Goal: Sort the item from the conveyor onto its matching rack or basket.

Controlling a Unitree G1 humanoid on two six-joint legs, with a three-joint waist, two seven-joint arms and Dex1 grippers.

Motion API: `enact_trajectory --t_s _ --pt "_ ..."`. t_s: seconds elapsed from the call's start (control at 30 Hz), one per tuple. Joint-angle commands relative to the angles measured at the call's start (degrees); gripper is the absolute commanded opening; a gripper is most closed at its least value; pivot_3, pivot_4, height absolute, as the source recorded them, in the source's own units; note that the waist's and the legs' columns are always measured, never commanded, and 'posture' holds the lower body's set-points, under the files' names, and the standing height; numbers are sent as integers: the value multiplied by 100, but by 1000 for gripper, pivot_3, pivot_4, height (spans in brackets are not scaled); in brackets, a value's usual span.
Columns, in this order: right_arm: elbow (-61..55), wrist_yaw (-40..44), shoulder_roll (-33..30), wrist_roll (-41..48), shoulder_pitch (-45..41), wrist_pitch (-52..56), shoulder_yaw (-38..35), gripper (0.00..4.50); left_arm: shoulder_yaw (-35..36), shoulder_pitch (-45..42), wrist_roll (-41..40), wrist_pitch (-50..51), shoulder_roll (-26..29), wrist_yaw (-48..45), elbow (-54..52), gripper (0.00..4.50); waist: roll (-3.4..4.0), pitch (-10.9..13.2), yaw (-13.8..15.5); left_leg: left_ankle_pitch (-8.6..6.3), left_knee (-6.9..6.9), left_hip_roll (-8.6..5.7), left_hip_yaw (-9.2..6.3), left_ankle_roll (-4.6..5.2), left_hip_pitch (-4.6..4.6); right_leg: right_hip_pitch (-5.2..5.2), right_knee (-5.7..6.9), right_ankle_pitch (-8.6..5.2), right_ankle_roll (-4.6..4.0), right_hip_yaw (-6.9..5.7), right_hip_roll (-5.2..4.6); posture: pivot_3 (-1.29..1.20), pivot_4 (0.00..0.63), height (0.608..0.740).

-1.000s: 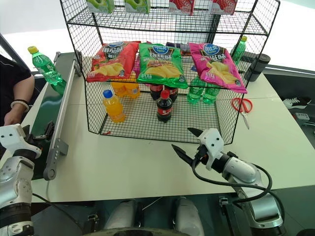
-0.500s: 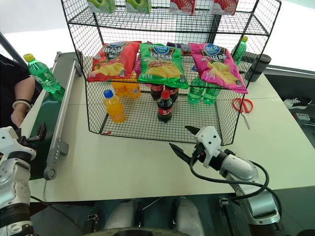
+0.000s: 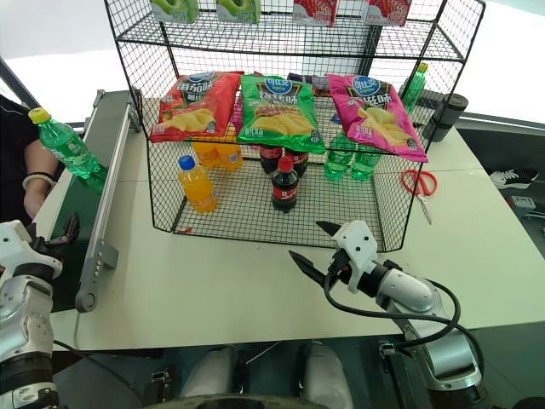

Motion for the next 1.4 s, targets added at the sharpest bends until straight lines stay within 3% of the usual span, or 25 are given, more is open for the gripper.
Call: enact_trajectory --t_s 0.03,0.4,0.93,1.4 --pt "-238 -33 26 28 -87 -23 -2 4471 150 -60 -54 -161 53 -28 -62 4500 0 0 0 0 0 0 0 0 0 0 0 0 0 0 0 0 150 740" --pt "-283 -20 25 80 -126 30 15 4471 163 -83 -87 -267 39 -56 -78 4500 0 0 -1 0 0 0 0 0 0 0 0 0 0 -1 0 0 150 740" --pt "-790 399 -73 811 59 374 131 4471 180 -98 -83 -305 42 -44 -90 4500 0 0 0 0 -1 0 -1 0 -1 -1 0 0 0 -1 -3 0 150 740" --pt "-605 549 -151 534 145 143 351 4471 154 -142 -107 -373 60 -74 -107 4500 -4 -2 0 -1 -1 0 0 -1 -2 -1 -3 0 0 -3 -5 0 150 740"
